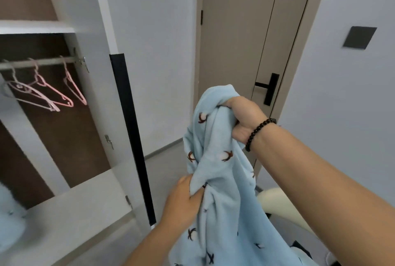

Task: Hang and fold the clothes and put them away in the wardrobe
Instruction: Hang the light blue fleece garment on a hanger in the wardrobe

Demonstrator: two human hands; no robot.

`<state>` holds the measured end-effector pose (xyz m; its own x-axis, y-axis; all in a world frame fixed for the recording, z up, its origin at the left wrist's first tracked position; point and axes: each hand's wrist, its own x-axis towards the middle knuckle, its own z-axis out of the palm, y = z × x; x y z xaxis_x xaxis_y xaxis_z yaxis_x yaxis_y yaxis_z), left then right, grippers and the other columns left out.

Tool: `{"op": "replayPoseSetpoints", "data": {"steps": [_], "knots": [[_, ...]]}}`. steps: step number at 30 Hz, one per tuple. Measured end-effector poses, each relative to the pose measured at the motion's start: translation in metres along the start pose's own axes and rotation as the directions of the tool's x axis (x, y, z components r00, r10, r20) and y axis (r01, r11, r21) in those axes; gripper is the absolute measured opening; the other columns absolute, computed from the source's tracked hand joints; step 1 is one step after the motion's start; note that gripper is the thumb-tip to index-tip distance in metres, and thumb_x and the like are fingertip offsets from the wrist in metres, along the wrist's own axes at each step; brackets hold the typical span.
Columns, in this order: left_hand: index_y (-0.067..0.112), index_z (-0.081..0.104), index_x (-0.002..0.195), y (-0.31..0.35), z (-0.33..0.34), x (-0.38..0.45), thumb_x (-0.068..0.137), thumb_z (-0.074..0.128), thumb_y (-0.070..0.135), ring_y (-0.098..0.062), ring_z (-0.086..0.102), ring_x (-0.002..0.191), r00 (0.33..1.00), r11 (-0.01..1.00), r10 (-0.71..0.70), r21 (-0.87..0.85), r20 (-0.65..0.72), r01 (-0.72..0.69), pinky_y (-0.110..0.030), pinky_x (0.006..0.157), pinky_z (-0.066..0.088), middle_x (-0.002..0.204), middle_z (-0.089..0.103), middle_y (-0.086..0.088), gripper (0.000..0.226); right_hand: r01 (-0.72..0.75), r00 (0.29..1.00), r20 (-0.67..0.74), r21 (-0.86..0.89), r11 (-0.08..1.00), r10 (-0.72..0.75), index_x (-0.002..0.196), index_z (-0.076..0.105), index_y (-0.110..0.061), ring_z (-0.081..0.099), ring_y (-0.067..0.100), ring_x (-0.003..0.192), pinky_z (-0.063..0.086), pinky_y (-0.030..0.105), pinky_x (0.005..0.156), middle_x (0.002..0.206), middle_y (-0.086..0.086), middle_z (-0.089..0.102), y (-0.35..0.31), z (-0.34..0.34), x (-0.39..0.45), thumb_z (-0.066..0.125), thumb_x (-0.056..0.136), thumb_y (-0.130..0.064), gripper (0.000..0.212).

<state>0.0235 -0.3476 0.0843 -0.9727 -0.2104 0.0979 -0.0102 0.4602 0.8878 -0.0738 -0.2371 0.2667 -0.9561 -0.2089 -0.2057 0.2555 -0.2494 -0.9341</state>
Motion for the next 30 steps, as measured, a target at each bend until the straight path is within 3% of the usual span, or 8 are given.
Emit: {"op": "replayPoseSetpoints", "data": {"steps": [4,6,9,12,16,20,23,30], "knots": [[0.019,0.067,0.089,0.013,-0.031,0.001,0.097,0.052,0.018,-0.009,0.063,0.081,0.992,0.992,-0.080,-0.101,-0.101,0.069,-0.010,0.066,0.045,0.086,0.070,0.006,0.017,0.142,0.988,-0.025,-0.230,0.963,-0.152,0.106,0.062,-0.010,0.064,0.030,0.103,0.053,0.040,0.088,0.107,0.015,0.067,0.022,-0.009,0.004,0.061,0.084,-0.010,0.022],[0.015,0.067,0.086,0.040,-0.011,-0.034,0.097,0.053,0.016,-0.011,0.060,0.079,0.914,0.972,-0.185,-0.206,-0.362,0.115,-0.016,0.068,0.045,0.085,0.068,0.002,0.018,0.269,0.942,0.314,-0.502,0.822,-0.116,0.122,0.051,-0.016,0.061,0.025,0.104,0.053,0.036,0.081,0.114,0.011,0.060,0.037,-0.036,-0.018,0.066,0.082,-0.014,0.043],[0.018,0.071,0.085,0.045,-0.026,-0.028,0.094,0.057,0.018,-0.017,0.066,0.084,0.861,0.921,-0.280,-0.371,-0.425,0.116,-0.033,0.078,0.051,0.088,0.073,-0.003,0.017,0.520,0.845,0.481,-0.643,0.562,-0.233,0.137,0.036,-0.012,0.043,0.022,0.122,0.043,0.040,0.100,0.134,0.009,0.040,0.070,-0.049,-0.037,0.074,0.078,-0.022,0.071],[0.012,0.073,0.094,0.058,-0.039,-0.020,0.092,0.060,0.020,-0.026,0.070,0.091,0.830,0.824,-0.400,-0.550,-0.389,0.139,-0.044,0.085,0.055,0.093,0.074,-0.008,0.016,0.587,0.785,0.610,-0.673,0.451,-0.110,0.146,0.020,-0.037,0.014,0.008,0.139,0.024,0.036,0.116,0.150,-0.015,0.009,0.100,-0.064,-0.052,0.074,0.074,-0.049,0.091],[0.006,0.069,0.101,0.069,-0.070,-0.026,0.092,0.062,0.022,-0.028,0.070,0.088,0.734,0.652,-0.556,-0.753,-0.390,0.093,-0.041,0.081,0.057,0.095,0.073,-0.013,0.020,0.649,0.707,0.701,-0.586,0.485,-0.099,0.141,0.020,-0.047,0.024,-0.003,0.131,0.031,0.024,0.108,0.140,-0.025,0.021,0.122,-0.051,-0.072,0.070,0.060,-0.066,0.097],[0.009,0.065,0.099,0.067,-0.102,-0.035,0.092,0.063,0.027,-0.030,0.069,0.091,0.682,0.500,-0.640,-0.866,-0.353,0.022,-0.046,0.087,0.055,0.096,0.072,-0.012,0.019,0.684,0.674,0.726,-0.544,0.486,-0.136,0.128,0.036,-0.043,0.038,-0.016,0.108,0.036,0.004,0.080,0.118,-0.032,0.040,0.122,-0.019,-0.065,0.071,0.076,-0.043,0.063],[0.007,0.064,0.098,0.062,-0.114,-0.044,0.093,0.062,0.026,-0.030,0.069,0.093,0.706,0.479,-0.621,-0.878,-0.341,-0.002,-0.046,0.088,0.055,0.095,0.072,-0.012,0.020,0.663,0.694,0.707,-0.556,0.502,-0.135,0.109,0.056,-0.020,0.058,0.005,0.091,0.048,0.019,0.075,0.103,-0.009,0.062,0.137,0.010,-0.046,0.063,0.085,-0.023,0.026],[0.004,0.063,0.118,0.030,-0.170,-0.086,0.095,0.055,0.011,-0.023,0.067,0.106,0.876,0.555,-0.376,-0.830,-0.301,-0.047,-0.034,0.092,0.054,0.116,0.069,-0.013,0.026,0.438,0.798,0.597,-0.487,0.755,-0.078,0.092,0.061,0.001,0.062,0.030,0.078,0.053,0.036,0.068,0.088,0.015,0.066,0.157,0.086,-0.030,0.058,0.086,-0.006,0.010]]}}
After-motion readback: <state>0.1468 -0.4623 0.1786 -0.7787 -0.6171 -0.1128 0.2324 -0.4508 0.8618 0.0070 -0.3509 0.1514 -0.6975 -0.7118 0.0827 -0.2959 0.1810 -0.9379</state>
